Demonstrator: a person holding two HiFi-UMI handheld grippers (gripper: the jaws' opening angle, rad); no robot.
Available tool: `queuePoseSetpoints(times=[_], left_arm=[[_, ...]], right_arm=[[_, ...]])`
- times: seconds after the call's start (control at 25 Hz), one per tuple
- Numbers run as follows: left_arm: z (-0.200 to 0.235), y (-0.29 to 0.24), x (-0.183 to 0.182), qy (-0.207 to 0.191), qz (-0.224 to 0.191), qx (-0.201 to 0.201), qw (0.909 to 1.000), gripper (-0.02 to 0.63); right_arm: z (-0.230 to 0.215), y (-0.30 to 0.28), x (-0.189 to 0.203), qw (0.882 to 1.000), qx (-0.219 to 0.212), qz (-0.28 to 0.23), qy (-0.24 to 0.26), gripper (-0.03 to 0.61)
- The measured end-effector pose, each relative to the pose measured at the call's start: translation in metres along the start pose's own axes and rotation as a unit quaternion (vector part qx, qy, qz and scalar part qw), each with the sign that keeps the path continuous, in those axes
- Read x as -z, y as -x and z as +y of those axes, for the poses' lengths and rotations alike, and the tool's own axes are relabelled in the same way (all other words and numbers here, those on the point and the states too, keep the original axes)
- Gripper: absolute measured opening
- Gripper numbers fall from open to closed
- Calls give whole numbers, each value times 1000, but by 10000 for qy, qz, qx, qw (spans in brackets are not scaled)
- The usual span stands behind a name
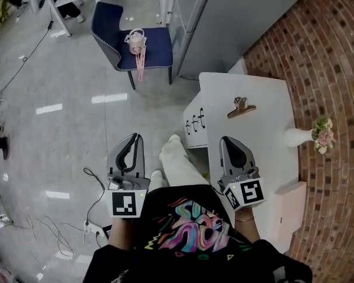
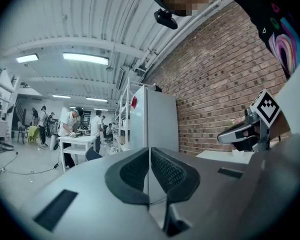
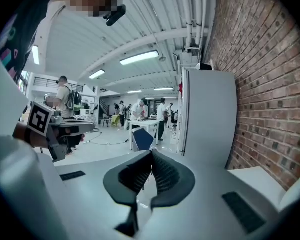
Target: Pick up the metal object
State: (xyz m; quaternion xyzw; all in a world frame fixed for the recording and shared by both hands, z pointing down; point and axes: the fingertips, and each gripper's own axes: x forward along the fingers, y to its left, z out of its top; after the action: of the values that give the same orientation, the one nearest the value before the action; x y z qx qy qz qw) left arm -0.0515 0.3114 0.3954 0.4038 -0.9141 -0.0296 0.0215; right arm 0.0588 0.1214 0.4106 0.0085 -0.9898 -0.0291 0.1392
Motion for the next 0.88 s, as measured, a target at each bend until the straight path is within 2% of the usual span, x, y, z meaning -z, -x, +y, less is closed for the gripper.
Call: queuePoseSetpoints(times=[0.24, 0.36, 0.56, 0.68, 0.88], left_arm=[[19, -73, 1, 48, -71, 13, 10000, 32], [21, -116, -2, 84, -17, 230, 9997, 32], [-2, -197, -21, -137, 69, 1175, 9930, 32], [-28, -240, -33, -195, 171, 1595, 9869, 34], [-83, -306, -54, -536, 255, 2575, 9645, 32]], right_arm=[[-42, -42, -2, 9997, 205, -28, -106, 18], [-74, -70, -14, 9985, 453, -120, -299, 18], [-123, -111, -31, 9922, 1020, -316, -645, 18], [-151, -120, -32, 9888, 1230, -309, -785, 18], [-199, -108, -31, 9735, 1933, -377, -1162, 18]])
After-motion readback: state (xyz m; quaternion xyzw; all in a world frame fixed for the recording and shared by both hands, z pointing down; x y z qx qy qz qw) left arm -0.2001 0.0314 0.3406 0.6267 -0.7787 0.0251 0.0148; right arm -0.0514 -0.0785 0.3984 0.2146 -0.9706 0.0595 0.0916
